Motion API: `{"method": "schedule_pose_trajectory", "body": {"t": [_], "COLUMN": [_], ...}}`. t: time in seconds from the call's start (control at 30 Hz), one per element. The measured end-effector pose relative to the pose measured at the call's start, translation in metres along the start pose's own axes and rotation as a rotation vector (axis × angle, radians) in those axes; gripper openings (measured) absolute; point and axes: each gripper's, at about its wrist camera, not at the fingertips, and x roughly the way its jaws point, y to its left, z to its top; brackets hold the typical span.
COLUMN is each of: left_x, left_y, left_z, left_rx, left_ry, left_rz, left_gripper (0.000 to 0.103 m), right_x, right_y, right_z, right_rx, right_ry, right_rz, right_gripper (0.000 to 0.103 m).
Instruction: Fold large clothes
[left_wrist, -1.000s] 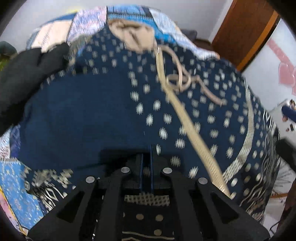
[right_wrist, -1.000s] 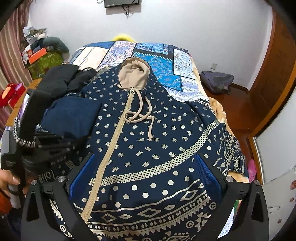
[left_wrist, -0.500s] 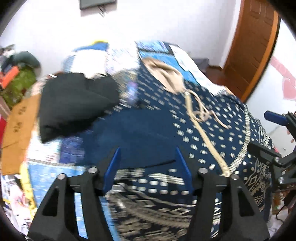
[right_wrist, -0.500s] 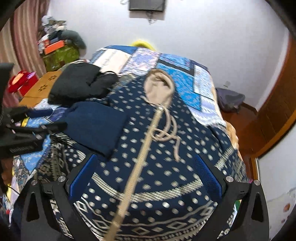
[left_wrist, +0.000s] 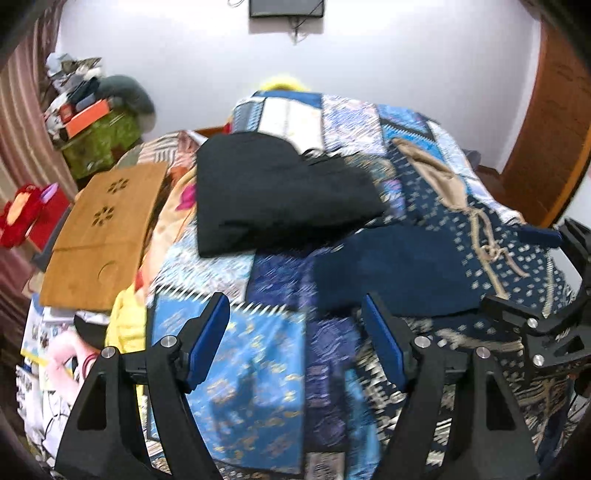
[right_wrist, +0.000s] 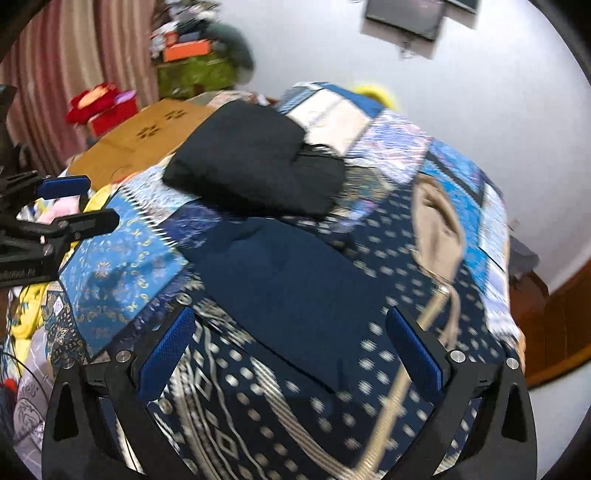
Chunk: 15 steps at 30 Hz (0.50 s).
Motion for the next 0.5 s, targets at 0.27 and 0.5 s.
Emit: {"method": "schedule_pose_trajectory", "body": {"t": [0.27,0.5], "left_x": [0.029,0.055], "left_y": [0.023,0.015], "left_z": [-0.028,-0.044], "left_rx": [-0.021,-0.010], "left_ry": [0.075,0.156], "left_rz": [0.003,-0.045], "left_gripper": [0.073,0.073], "right_x": [0.069,0.103], "right_y": [0.037,0.032], "right_z": [0.009,0.004], "right_rx": [-0.130,-0.079], "right_ry": [0.113,0.204], "right_rz": [-0.022,0.026], "right_gripper": [0.088,0.074]}}
